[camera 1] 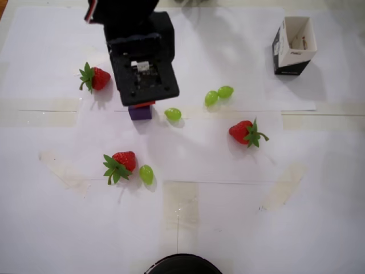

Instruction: Put the red cube on top of the purple cube

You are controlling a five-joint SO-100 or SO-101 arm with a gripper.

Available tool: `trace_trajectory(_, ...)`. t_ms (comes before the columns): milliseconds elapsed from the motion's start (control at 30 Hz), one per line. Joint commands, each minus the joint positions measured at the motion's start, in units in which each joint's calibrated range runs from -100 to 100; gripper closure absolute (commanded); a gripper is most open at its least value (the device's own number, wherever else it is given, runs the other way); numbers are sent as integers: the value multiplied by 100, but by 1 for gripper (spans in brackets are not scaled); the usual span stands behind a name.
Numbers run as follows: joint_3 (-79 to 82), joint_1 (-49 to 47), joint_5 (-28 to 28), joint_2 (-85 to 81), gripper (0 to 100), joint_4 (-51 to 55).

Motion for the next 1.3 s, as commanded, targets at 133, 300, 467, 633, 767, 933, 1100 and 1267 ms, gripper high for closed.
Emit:
trace_trajectory(133,-425,111,49,56,97,-233)
trace_trajectory(300,-298,89,29,116,93,-274)
trace_trajectory(467,-107,-6,44,99,73,-323)
trace_trajectory(633,-71,-36,112,13,64,-241)
trace_trajectory(767,-71,-58,151,-125,61,-151)
trace_trajectory(933,-53,-117,147,-323,57,37)
trace_trajectory(1100,193,-161,5,-598,59,102)
trace_trajectory(1267,593,-293,-156,-1269,63,69)
